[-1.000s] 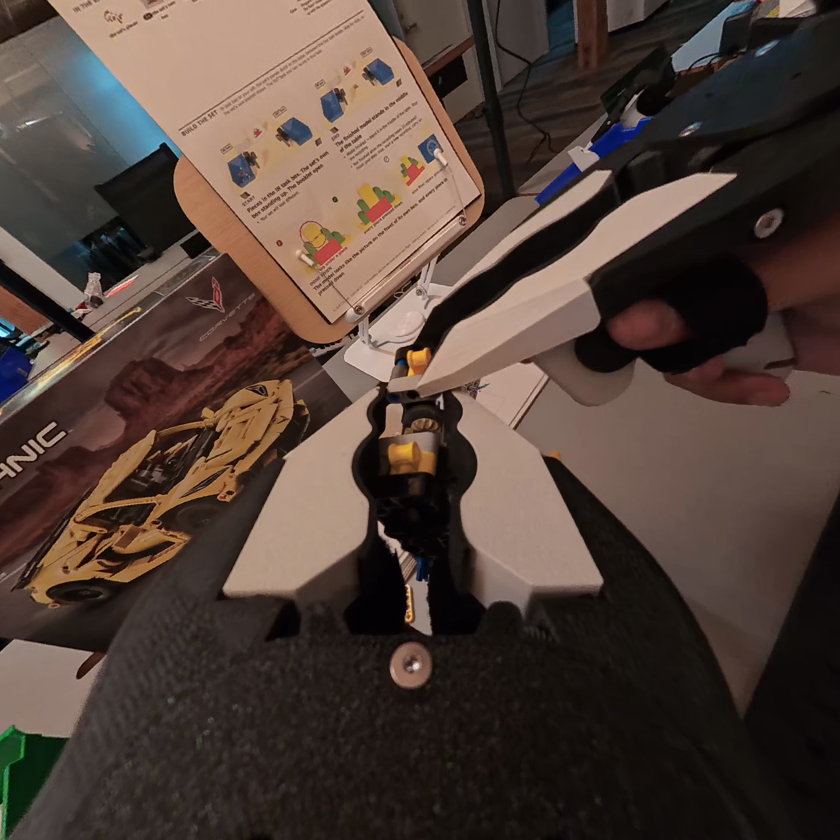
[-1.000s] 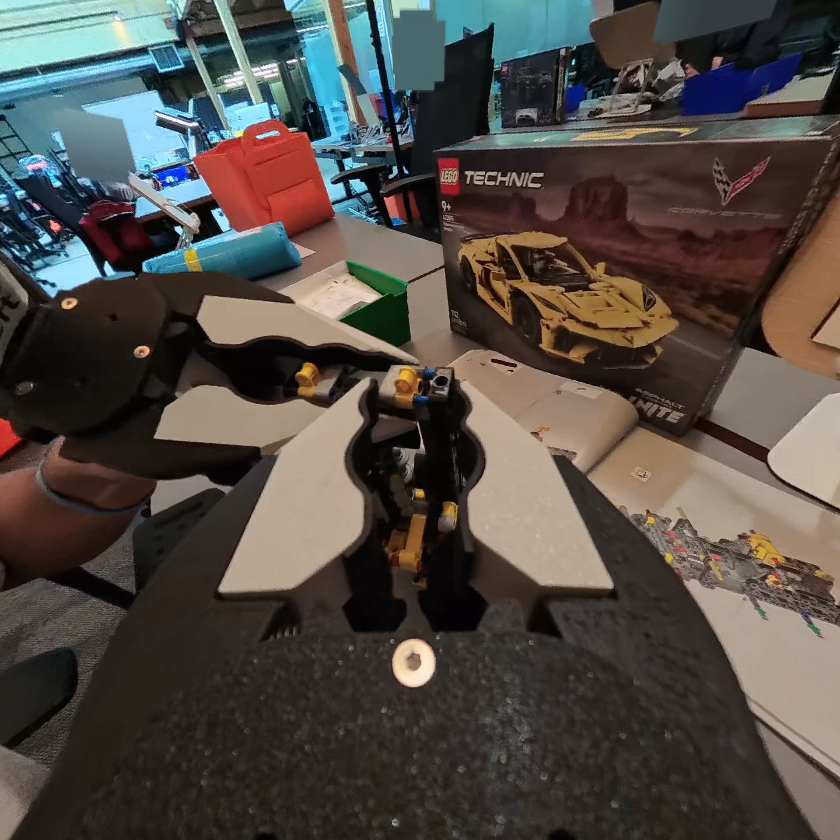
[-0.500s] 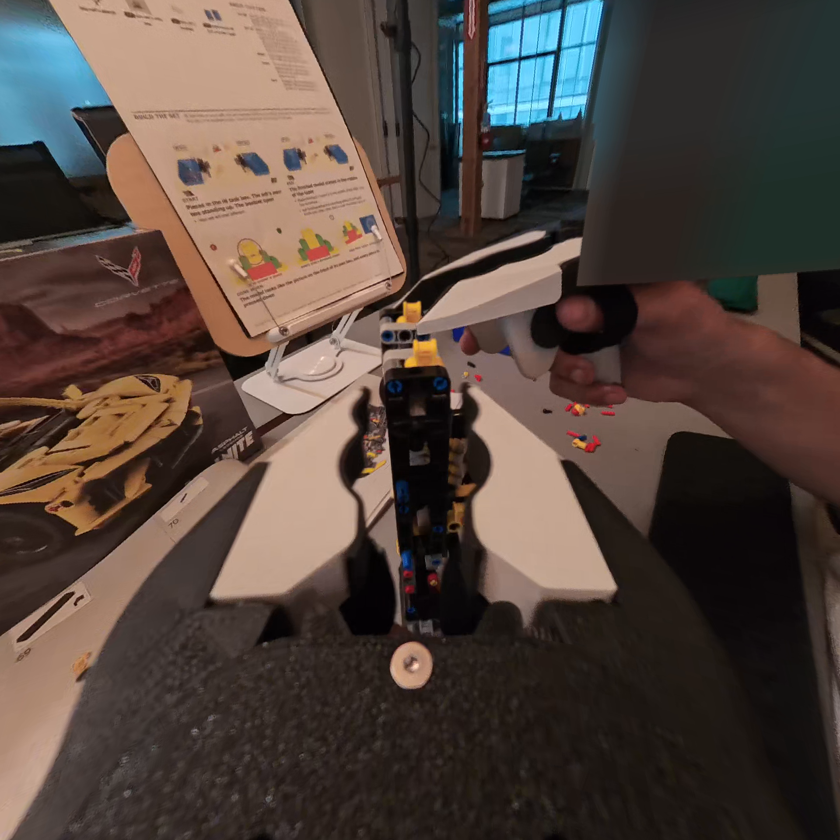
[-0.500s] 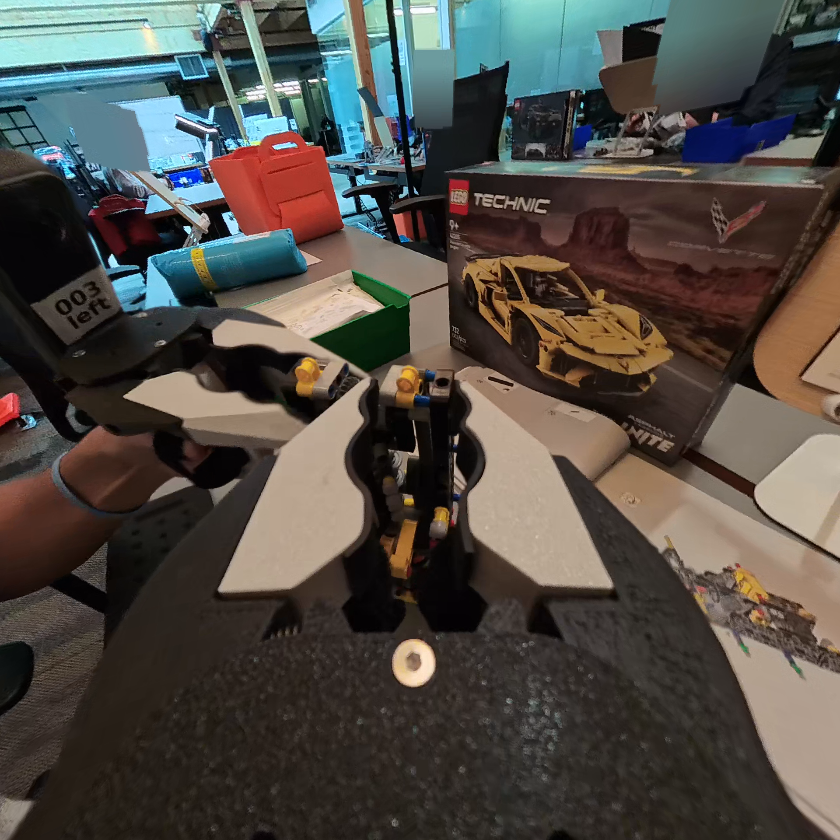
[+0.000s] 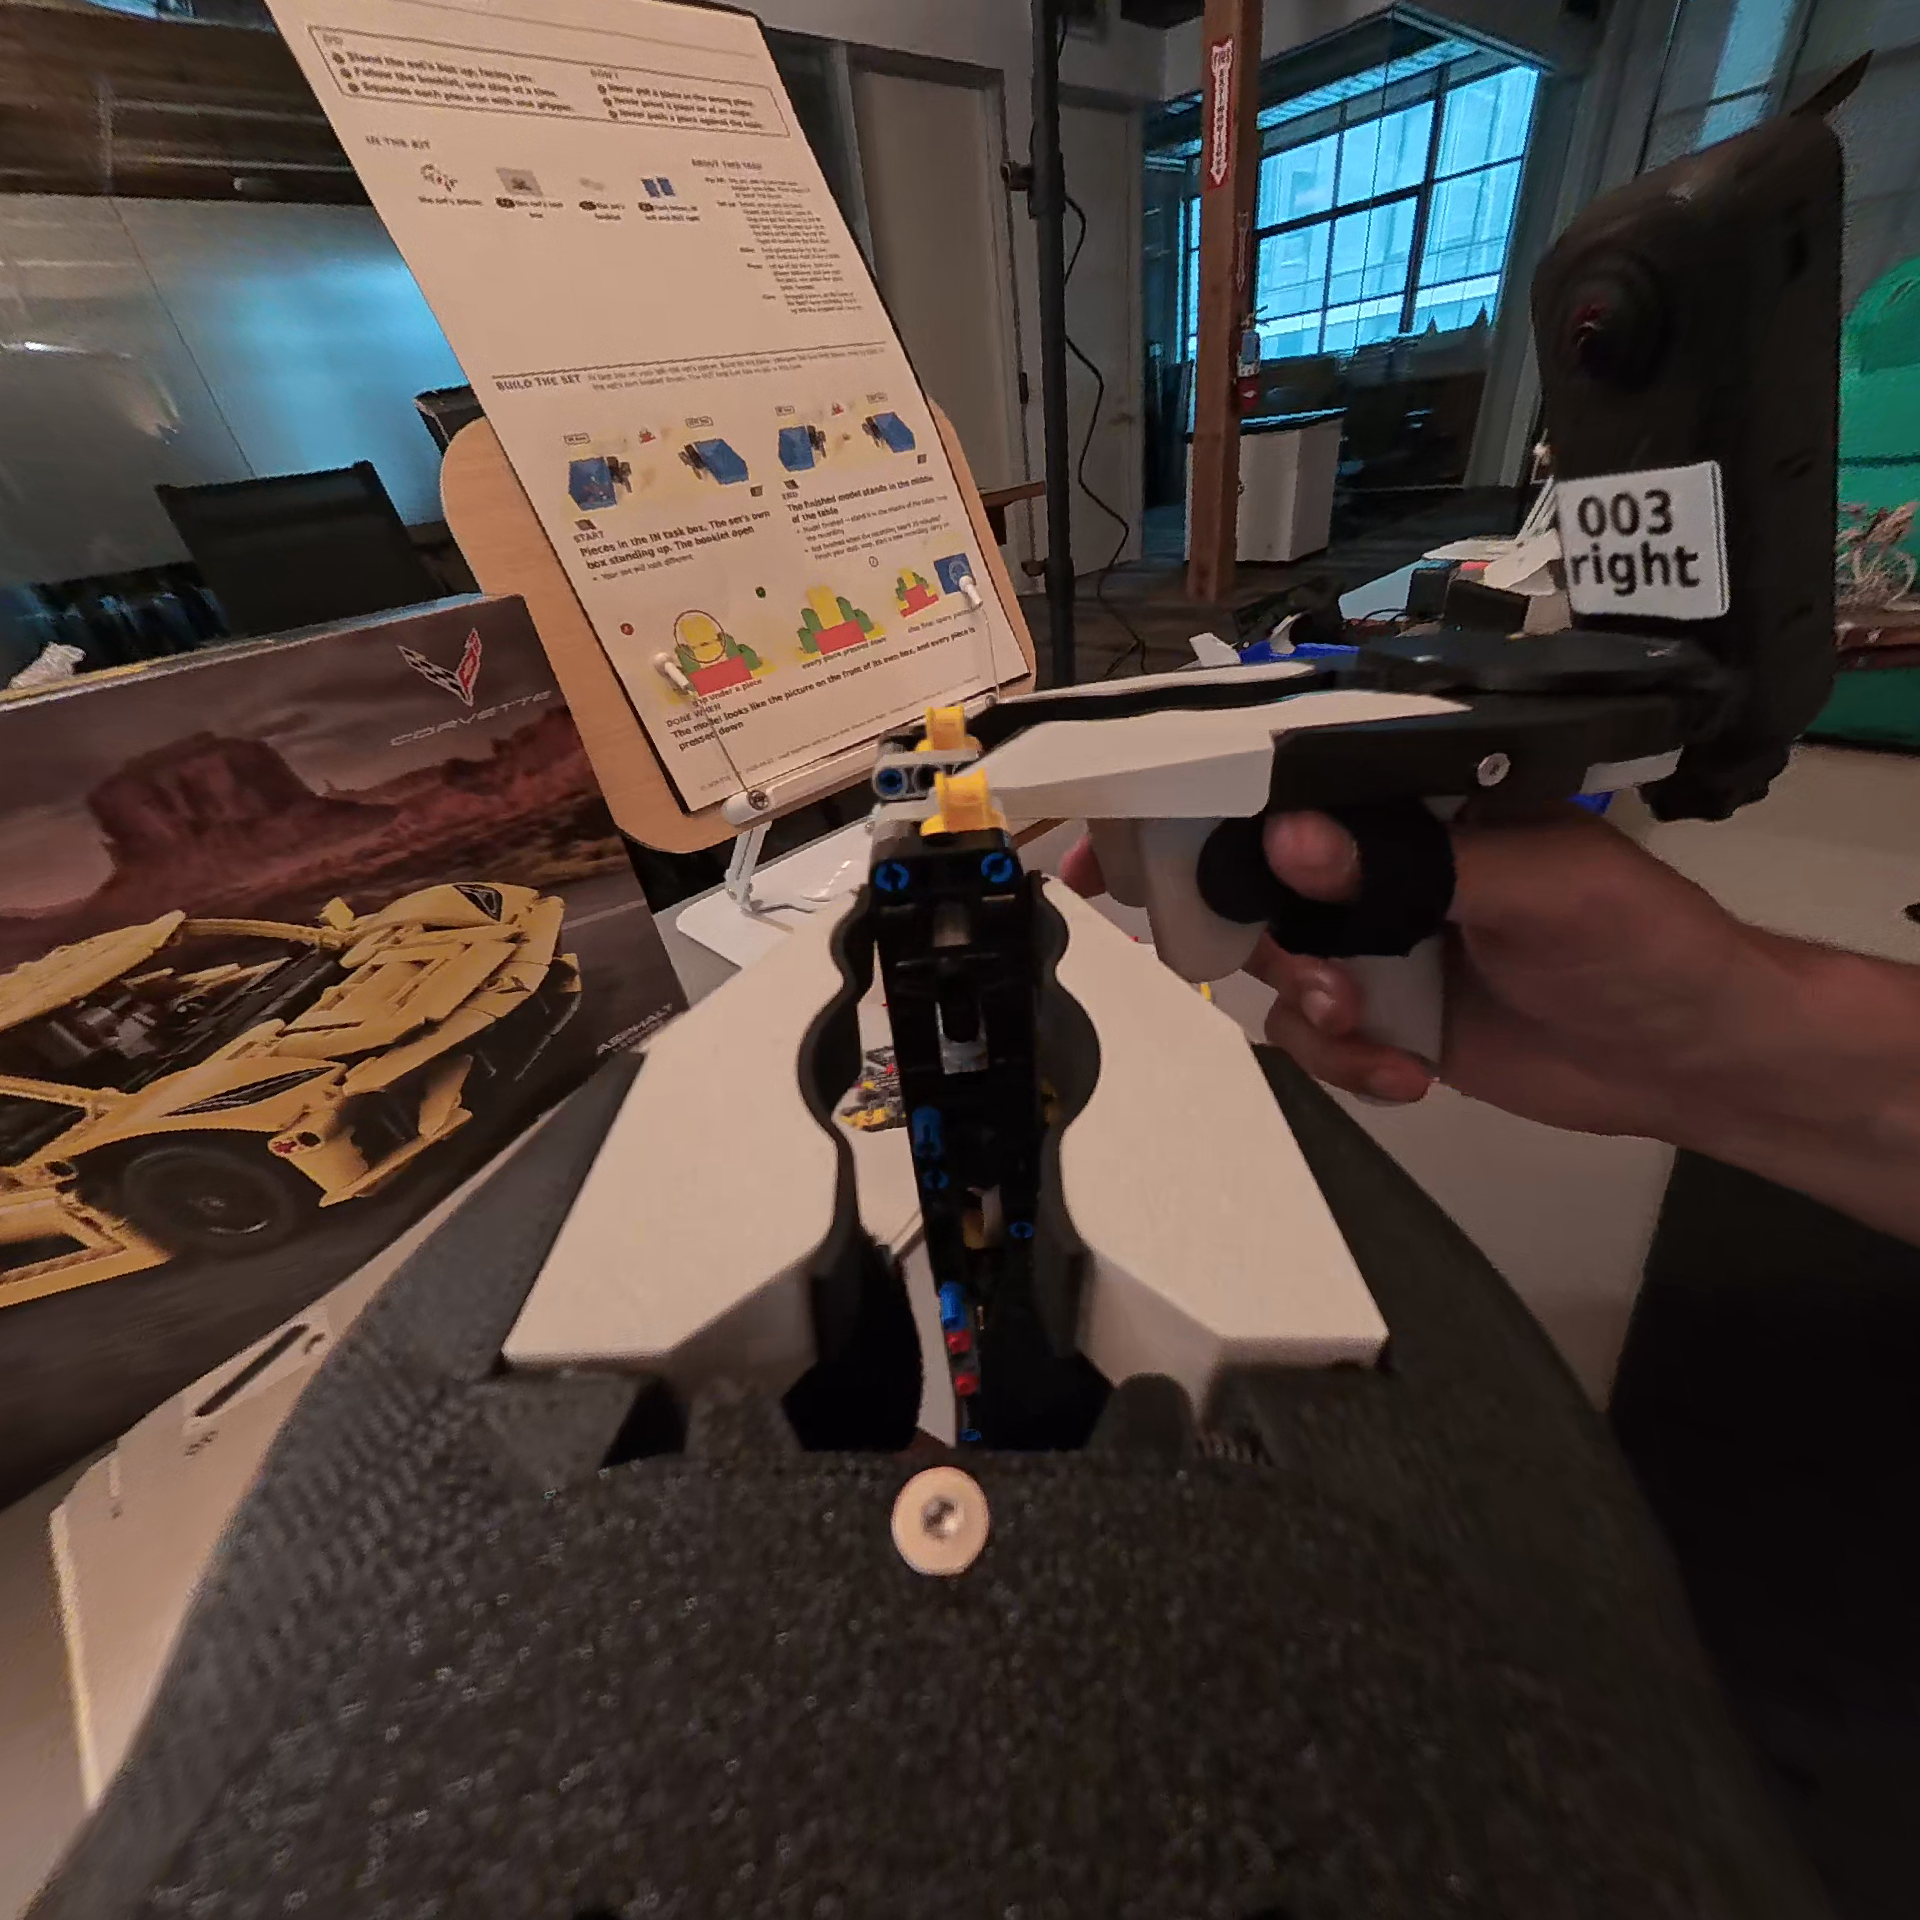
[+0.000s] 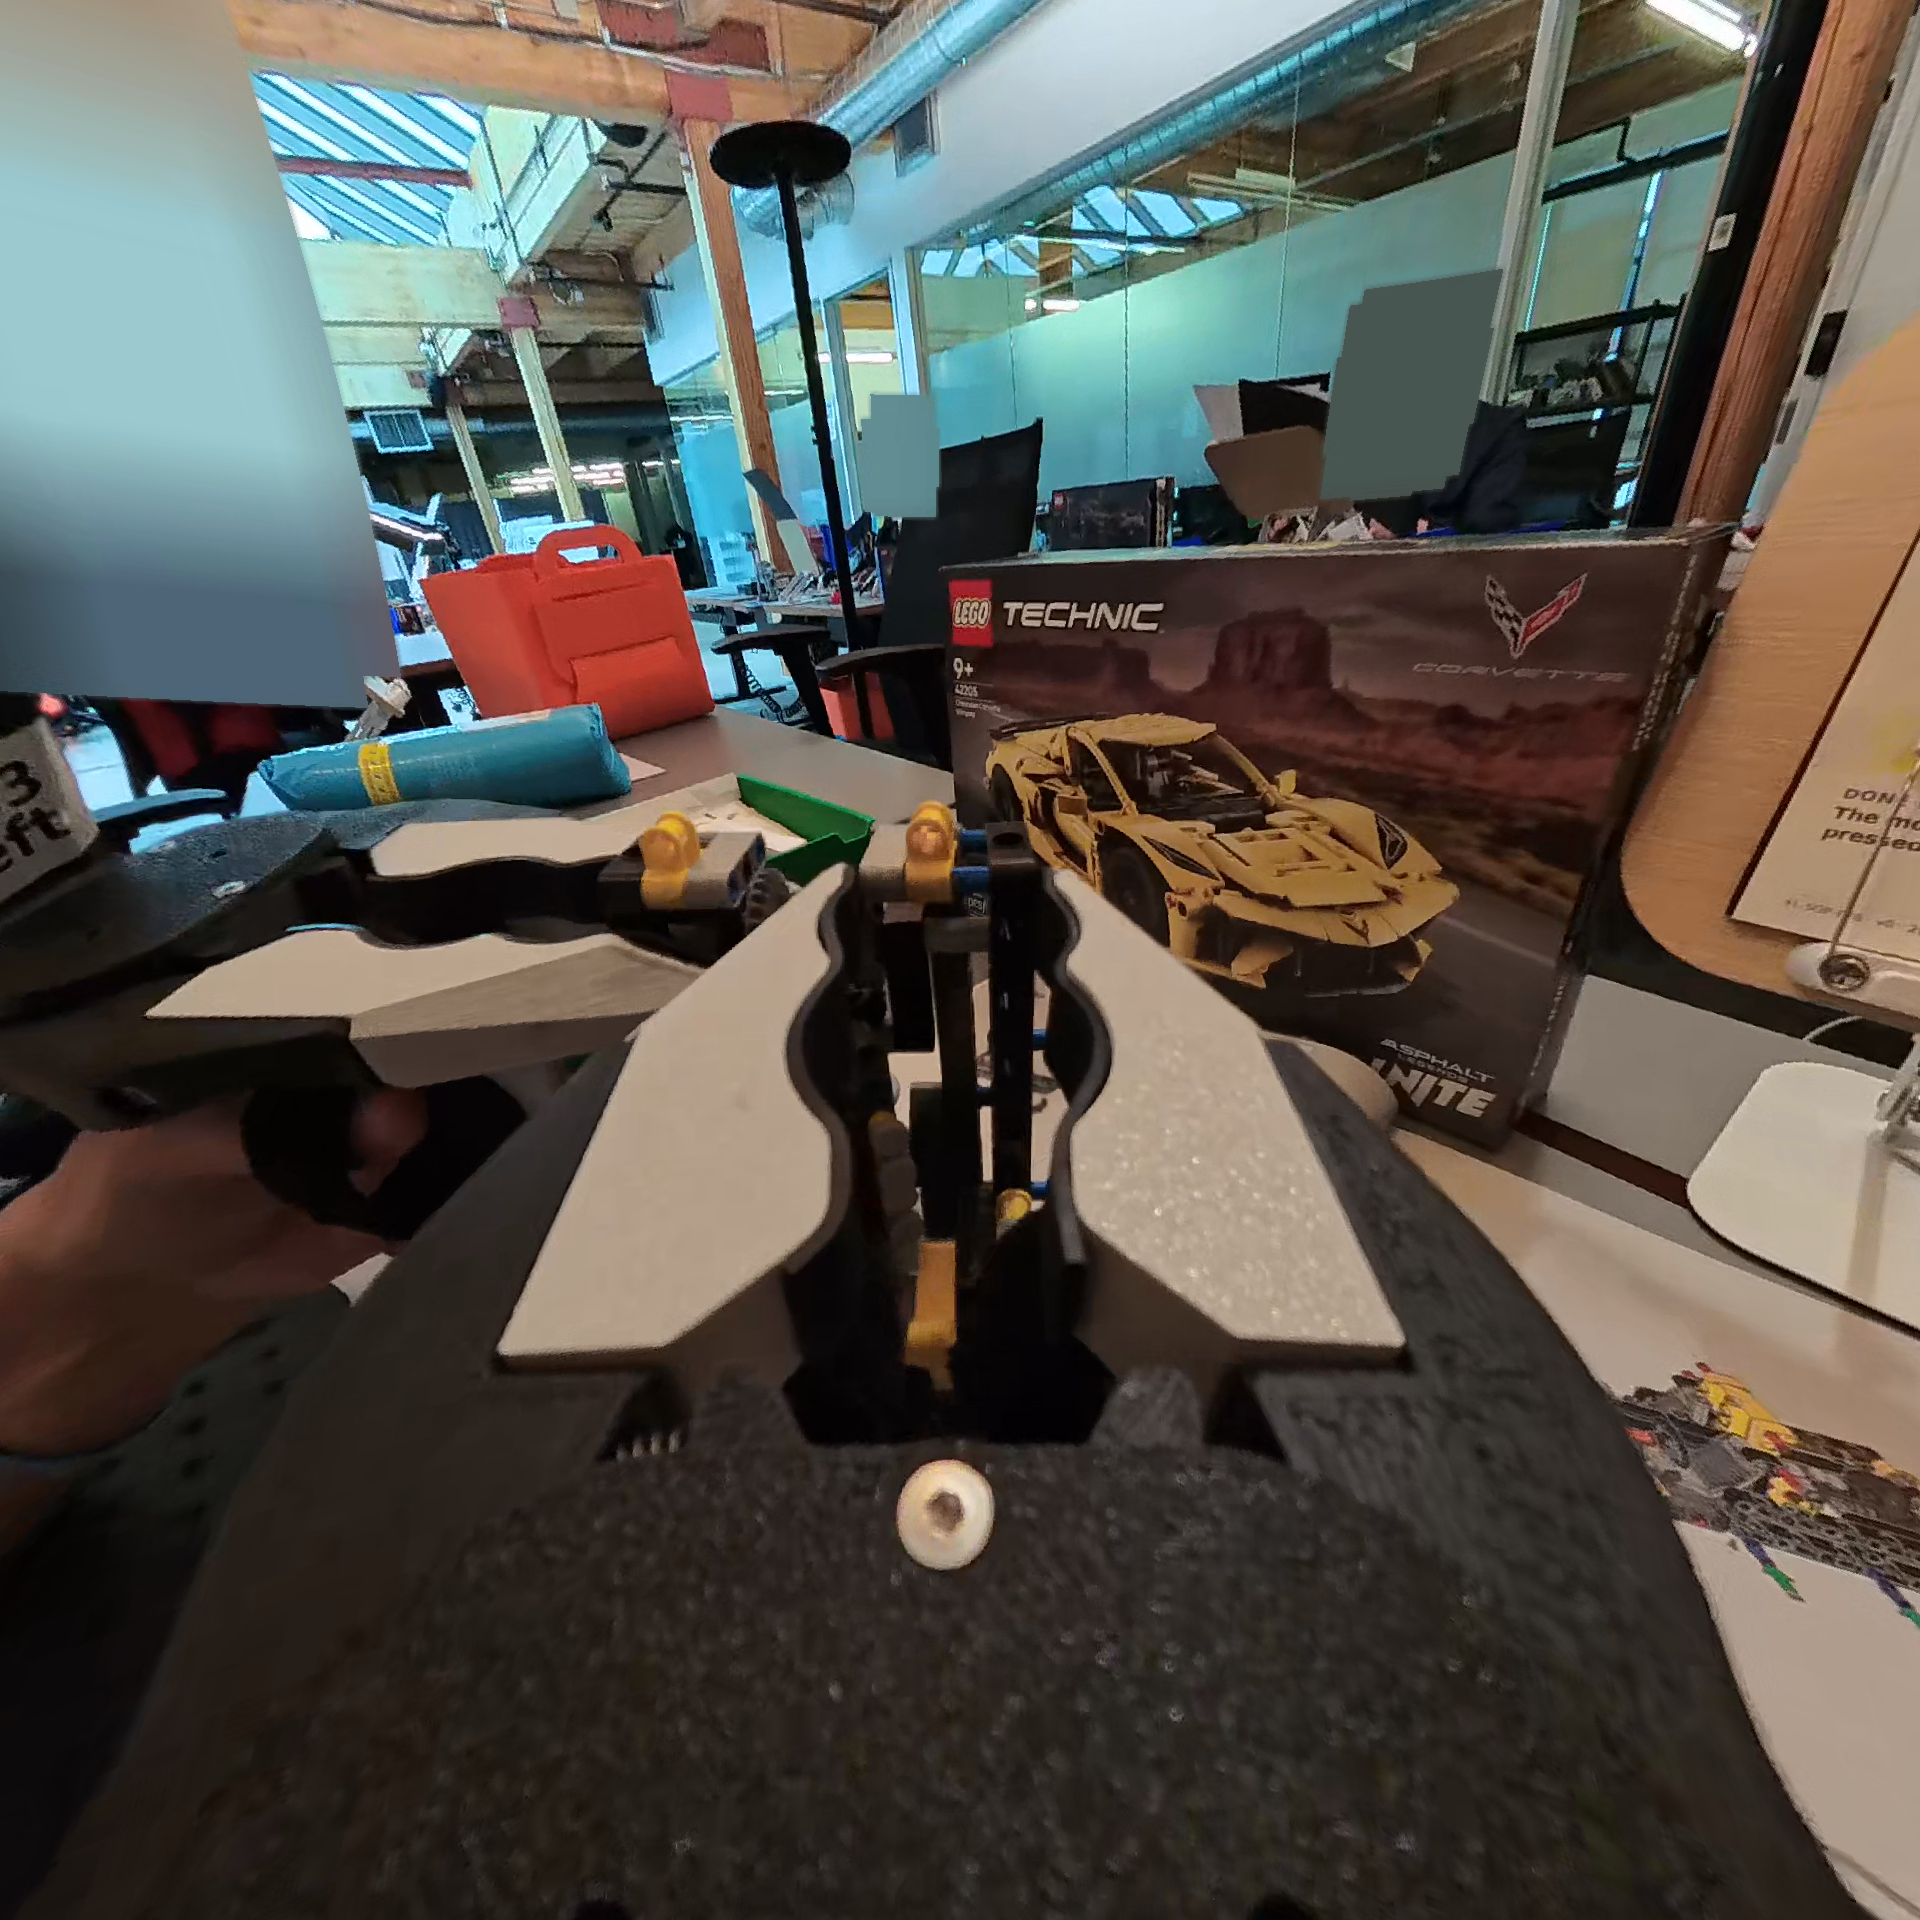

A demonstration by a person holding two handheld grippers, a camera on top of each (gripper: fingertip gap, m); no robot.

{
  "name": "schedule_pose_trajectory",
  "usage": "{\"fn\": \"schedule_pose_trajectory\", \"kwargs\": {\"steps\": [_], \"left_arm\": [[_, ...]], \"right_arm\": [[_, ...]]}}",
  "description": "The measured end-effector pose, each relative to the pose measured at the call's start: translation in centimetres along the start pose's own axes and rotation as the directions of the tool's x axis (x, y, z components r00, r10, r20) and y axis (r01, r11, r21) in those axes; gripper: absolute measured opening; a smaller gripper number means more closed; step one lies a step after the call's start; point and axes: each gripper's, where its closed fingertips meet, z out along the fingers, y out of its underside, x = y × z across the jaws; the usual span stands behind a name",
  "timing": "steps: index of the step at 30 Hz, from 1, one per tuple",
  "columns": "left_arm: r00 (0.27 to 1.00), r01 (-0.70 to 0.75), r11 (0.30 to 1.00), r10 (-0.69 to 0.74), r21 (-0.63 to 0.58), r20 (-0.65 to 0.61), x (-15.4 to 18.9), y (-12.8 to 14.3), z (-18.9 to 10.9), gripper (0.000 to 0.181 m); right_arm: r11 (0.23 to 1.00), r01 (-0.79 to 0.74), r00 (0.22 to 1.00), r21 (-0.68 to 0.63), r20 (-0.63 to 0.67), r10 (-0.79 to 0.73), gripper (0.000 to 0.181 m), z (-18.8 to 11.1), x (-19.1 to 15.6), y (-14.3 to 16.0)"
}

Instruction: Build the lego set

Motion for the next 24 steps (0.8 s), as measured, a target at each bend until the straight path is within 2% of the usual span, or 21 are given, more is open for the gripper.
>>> {"fn": "schedule_pose_trajectory", "kwargs": {"steps": [9, 13, 18, 20, 21, 24], "left_arm": [[1.000, -0.017, 1.000, 0.017, 0.003, -0.004, 0.0, 0.0, -0.2, 0.029], [1.000, -0.016, 1.000, 0.016, 0.005, -0.006, 0.0, 0.0, -0.1, 0.029], [1.000, -0.014, 0.999, 0.014, 0.029, -0.026, -0.2, 0.0, 0.0, 0.029], [0.997, -0.024, 0.998, 0.027, 0.051, -0.070, -0.4, 0.0, 0.1, 0.029], [0.994, -0.011, 0.998, 0.018, 0.065, -0.109, -0.6, 0.0, 0.1, 0.029], [0.965, 0.056, 0.995, -0.033, 0.080, -0.261, -0.5, -0.1, -0.1, 0.029]], "right_arm": [[0.999, 0.009, 0.999, -0.042, 0.038, -0.007, 0.032, 0.3, -0.2, 0.1], [0.996, 0.065, 0.998, -0.052, 0.012, -0.065, 0.031, 0.2, -0.1, 0.2], [0.999, 0.037, 0.999, -0.025, -0.011, -0.037, 0.031, 0.4, 0.0, 0.2], [0.999, -0.002, 1.000, -0.047, -0.002, 0.002, 0.032, 0.6, 0.1, 0.1], [0.997, 0.031, 0.999, -0.075, 0.013, -0.030, 0.032, 0.5, 0.1, 0.1], [0.986, 0.128, 0.979, -0.107, 0.171, -0.109, 0.036, -0.5, -0.3, -0.2]]}}
